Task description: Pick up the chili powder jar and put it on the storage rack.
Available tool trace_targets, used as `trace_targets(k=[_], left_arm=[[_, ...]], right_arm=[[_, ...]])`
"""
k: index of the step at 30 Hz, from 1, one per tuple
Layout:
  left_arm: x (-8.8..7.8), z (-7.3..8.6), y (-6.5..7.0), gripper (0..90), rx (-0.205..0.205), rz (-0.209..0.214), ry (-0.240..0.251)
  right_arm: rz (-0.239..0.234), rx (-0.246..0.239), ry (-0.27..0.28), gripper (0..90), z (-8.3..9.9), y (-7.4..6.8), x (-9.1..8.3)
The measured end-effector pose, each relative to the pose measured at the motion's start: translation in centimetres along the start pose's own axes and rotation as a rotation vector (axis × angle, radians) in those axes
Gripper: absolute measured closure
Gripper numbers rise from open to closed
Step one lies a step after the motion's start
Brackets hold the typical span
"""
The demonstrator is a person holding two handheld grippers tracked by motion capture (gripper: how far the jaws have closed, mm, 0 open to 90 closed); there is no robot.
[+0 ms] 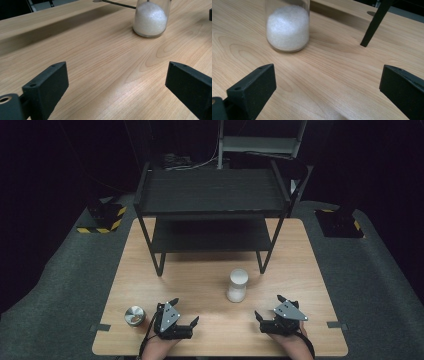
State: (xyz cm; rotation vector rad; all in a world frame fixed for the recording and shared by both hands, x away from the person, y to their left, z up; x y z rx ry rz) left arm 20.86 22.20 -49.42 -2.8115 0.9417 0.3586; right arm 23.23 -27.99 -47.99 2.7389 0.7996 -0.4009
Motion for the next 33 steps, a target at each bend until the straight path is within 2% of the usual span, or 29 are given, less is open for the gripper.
trace_targets(k=[6, 11, 16, 21, 24, 33], left_arm=[[-0.3, 0.3, -0.1, 1.0, 0.008, 0.023, 0.023], [-0.6, 0.6, -0.1, 0.6, 0.017, 0.036, 0.036], [-0.8, 0.7, -0.2, 0.6, 0.016, 0.038, 0.041], [-0.9, 0.8, -0.4, 0.4, -0.003, 0.030, 0.049], [-0.9, 0.8, -0.3, 0.4, 0.002, 0.022, 0.047], [-1.1, 0.9, -0.4, 0.4, -0.010, 0.033, 0.060]], right_arm=[[0.006, 0.032, 0.006, 0.1, 0.2, 0.4, -0.2], [0.007, 0.021, 0.019, 0.1, 0.4, 0.2, -0.4], [0.004, 0.016, 0.014, 0.1, 0.3, 0.2, -0.3], [0.000, 0.021, 0.016, 0.1, 0.3, 0.3, -0.3], [-0.001, 0.024, 0.022, 0.1, 0.4, 0.4, -0.4], [-0.004, 0.026, 0.018, 0.2, 0.4, 0.4, -0.4]])
Point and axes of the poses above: each handheld gripper's, and its own axes: x roughly forward along the jaws, z roughly out of its underside, y roughly to its right, the point moved 2 cm from there along x, roughly forward along the jaws, and after that the axes turned 7 degrees about y, right-handed, at the moved point
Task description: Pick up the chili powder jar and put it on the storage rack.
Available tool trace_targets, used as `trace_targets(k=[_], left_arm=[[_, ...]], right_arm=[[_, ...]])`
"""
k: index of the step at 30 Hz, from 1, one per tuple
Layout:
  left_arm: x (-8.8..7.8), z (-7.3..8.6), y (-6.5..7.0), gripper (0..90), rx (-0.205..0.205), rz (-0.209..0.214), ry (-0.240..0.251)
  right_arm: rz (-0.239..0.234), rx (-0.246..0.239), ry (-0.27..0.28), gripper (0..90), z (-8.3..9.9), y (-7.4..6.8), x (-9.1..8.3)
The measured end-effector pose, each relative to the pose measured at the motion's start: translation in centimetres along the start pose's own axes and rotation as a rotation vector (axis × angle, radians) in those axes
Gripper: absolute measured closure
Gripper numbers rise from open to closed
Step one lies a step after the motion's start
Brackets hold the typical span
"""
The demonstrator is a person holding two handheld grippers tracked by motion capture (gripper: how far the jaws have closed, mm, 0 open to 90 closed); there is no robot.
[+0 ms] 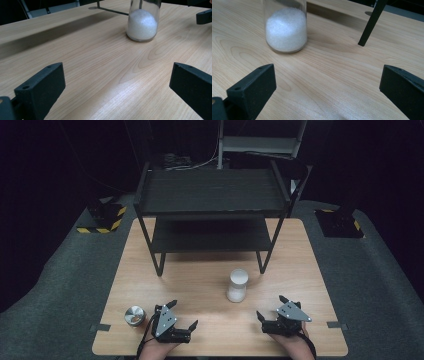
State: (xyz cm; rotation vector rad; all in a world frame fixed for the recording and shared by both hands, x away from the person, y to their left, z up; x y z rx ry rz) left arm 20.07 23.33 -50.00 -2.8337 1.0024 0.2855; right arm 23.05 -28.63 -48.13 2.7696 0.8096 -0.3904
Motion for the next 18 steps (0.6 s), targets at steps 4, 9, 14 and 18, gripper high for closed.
trace_targets(k=[4, 9, 14, 18], left_arm=[[-0.6, -0.6, 0.3, 0.6, 0.021, 0.009, 0.023], [-1.6, -1.3, 0.6, 0.6, 0.007, 0.011, 0.068], [-2.6, -2.2, 0.8, 0.5, -0.005, 0.004, 0.083], [-3.8, -2.7, 0.7, 0.5, -0.013, -0.019, 0.090]], right_arm=[[-0.004, 0.003, 0.000, 0.3, 0.0, 0.1, 0.0], [-0.005, 0.000, -0.004, 0.4, -0.1, 0.1, 0.0], [-0.006, 0.004, 0.000, 0.4, 0.0, 0.1, 0.0], [-0.003, 0.004, 0.006, 0.4, 0.1, 0.1, 0.0]])
Point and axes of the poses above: each handheld gripper's, and its own axes: x roughly forward along the jaws, z roughly out of its underside, y roughly to its right, the point moved 2 cm from there along x, roughly forward along the jaws, and after that the axes turned 7 degrees about y, right-handed, at the moved point
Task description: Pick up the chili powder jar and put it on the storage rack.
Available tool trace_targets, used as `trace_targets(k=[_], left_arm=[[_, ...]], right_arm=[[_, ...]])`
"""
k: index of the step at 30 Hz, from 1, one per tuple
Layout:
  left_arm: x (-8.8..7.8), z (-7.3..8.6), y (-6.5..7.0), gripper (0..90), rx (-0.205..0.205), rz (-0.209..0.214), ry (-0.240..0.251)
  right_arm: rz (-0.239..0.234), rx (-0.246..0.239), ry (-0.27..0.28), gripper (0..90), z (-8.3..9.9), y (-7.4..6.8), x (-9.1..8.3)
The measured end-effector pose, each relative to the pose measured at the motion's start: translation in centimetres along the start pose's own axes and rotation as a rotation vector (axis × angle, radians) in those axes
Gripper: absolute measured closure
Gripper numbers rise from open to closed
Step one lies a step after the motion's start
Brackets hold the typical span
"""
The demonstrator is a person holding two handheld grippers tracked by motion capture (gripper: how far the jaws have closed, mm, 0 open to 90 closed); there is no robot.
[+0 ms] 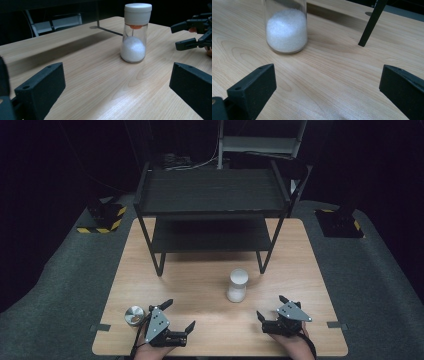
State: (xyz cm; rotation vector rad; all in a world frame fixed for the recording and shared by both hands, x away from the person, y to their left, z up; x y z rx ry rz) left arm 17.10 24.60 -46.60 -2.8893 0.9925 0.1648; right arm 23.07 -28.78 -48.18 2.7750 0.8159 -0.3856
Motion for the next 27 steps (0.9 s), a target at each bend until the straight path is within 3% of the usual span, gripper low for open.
trace_targets(k=[27], left_arm=[[-5.6, -0.3, -2.6, 0.4, 0.031, -0.181, 0.009]], right_arm=[[0.003, -0.011, -0.001, 0.4, 0.0, -0.2, 0.0]])
Point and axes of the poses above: each handheld gripper's, and its own axes: x roughly forward along the jaws, z roughly out of its underside, y roughly to its right, the point moved 2 cm from there along x, roughly forward along the jaws, and after that the axes turned 7 degrees about y, right-handed, at the moved point
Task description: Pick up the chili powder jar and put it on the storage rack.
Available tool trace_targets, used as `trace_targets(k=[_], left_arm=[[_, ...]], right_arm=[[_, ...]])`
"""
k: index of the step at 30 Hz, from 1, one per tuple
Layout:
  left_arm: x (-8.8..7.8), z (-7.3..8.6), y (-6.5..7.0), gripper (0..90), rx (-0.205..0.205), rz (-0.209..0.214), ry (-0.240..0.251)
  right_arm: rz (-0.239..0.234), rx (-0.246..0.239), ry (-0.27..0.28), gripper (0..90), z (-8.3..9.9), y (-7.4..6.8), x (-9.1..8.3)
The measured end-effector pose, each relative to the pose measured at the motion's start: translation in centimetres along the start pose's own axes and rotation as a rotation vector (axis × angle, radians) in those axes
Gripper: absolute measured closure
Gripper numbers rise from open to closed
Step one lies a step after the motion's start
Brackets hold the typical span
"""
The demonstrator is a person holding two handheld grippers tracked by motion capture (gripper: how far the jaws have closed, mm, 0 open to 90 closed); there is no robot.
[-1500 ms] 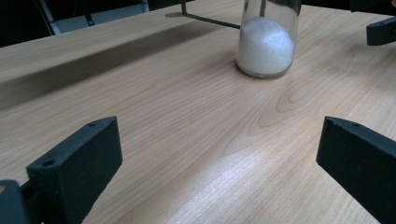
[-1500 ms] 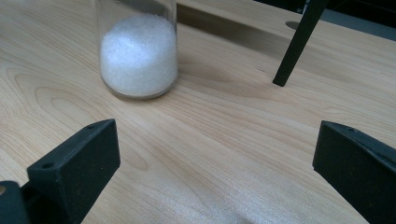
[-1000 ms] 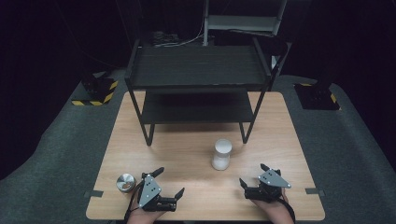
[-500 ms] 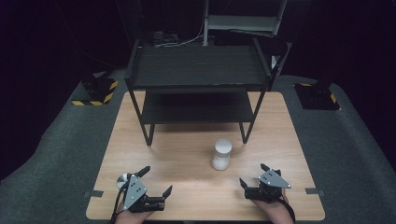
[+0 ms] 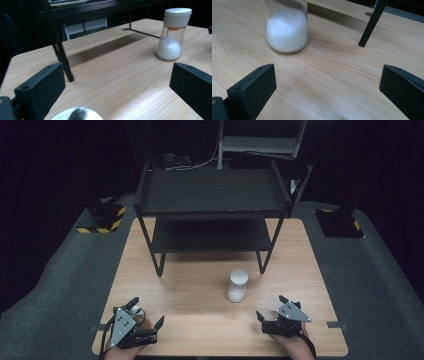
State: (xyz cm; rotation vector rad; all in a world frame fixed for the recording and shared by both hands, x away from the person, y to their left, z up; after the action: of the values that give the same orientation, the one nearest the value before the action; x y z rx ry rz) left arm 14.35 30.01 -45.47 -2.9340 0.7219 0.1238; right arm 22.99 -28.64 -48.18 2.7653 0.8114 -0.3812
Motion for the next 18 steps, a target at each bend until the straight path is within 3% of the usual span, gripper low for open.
trace_targets(k=[12, 18], left_arm=[[-1.6, 2.3, -0.9, 0.4, -0.028, -0.067, 0.011], [-1.9, 3.3, -1.2, 0.4, -0.037, -0.072, 0.003]], right_arm=[[0.002, 0.005, -0.001, 0.4, 0.0, 0.0, 0.0], [0.003, 0.007, 0.000, 0.4, 0.0, 0.0, 0.0]])
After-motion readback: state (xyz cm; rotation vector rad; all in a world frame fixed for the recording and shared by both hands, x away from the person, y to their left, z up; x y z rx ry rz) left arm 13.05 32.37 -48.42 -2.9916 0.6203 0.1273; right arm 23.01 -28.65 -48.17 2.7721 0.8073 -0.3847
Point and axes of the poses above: each handheld gripper's, and its own axes: x roughly forward along the jaws, z roughly out of its underside, y roughly to its right, the point moved 2 cm from there along x, roughly forward along the jaws, and after that the axes turned 7 degrees about y, right-handed, at the moved point
